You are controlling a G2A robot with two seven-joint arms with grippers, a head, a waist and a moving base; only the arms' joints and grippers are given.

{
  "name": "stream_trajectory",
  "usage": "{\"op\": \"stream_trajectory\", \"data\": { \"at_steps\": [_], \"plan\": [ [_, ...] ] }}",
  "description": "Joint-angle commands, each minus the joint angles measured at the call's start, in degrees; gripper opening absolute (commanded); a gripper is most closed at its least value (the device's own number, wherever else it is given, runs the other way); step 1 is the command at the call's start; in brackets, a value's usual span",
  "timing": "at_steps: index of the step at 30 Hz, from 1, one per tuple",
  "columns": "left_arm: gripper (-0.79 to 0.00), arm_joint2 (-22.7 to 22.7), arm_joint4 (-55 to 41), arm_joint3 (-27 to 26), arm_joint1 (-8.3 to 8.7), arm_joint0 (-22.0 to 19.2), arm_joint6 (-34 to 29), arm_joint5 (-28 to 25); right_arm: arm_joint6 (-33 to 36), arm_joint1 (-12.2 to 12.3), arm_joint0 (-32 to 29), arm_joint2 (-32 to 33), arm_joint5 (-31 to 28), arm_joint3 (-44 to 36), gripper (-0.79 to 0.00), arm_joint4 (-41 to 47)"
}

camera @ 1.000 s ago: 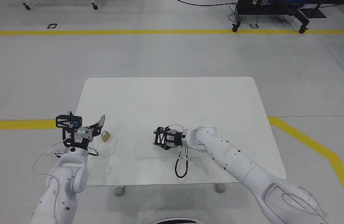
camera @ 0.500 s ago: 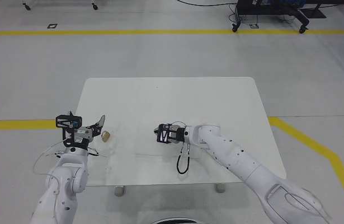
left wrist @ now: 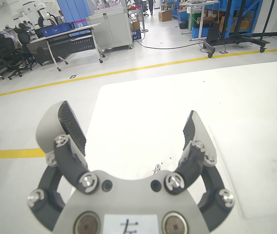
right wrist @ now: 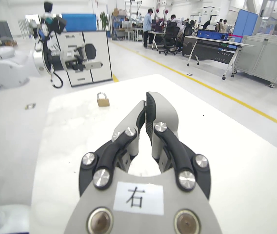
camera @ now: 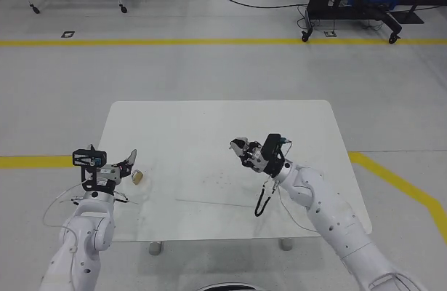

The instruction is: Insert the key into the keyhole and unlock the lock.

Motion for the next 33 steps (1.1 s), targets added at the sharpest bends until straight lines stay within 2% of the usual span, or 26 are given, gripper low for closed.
{"op": "stream_trajectory", "data": {
  "at_steps": [1,5,7,15,17,22,24,27,33],
  "plan": [
    [0.0,0.0,0.0,0.0,0.0,0.0,0.0,0.0,0.91,0.38,-1.32,2.19,-2.02,-0.38,-0.785,5.38],
    [0.0,0.0,0.0,0.0,0.0,0.0,0.0,0.0,3.13,1.01,-3.37,5.14,-4.42,-0.7,-0.785,11.13],
    [0.0,0.0,0.0,0.0,0.0,0.0,0.0,0.0,5.52,1.29,-3.52,5.85,-4.28,-1.37,-0.785,10.65],
    [0.0,0.0,0.0,0.0,0.0,0.0,0.0,0.0,5.52,1.29,-3.52,5.85,-4.28,-1.37,-0.785,10.65],
    [0.0,0.23,-3.38,-0.96,-0.18,0.21,-0.46,-0.74,5.52,1.29,-3.52,5.85,-4.28,-1.37,-0.785,10.65],
    [0.0,-0.6,-19.42,-4.25,-0.55,-0.01,-10.28,-4.06,5.52,1.29,-3.52,5.85,-4.28,-1.37,-0.785,10.65],
    [0.0,0.22,-30.32,-5.59,-0.82,-0.57,-17.78,-4.93,5.52,1.29,-3.52,5.85,-4.28,-1.37,-0.785,10.65],
    [0.0,0.57,-44.26,-6.74,-0.88,-3.51,-30.35,-3.68,5.52,1.29,-3.52,5.85,-4.28,-1.37,-0.785,10.65],
    [0.0,3.79,-62.69,-4.44,-1.01,-10.44,-45.55,-2.36,5.52,1.29,-3.52,5.85,-4.28,-1.37,-0.785,10.65]
  ]
}}
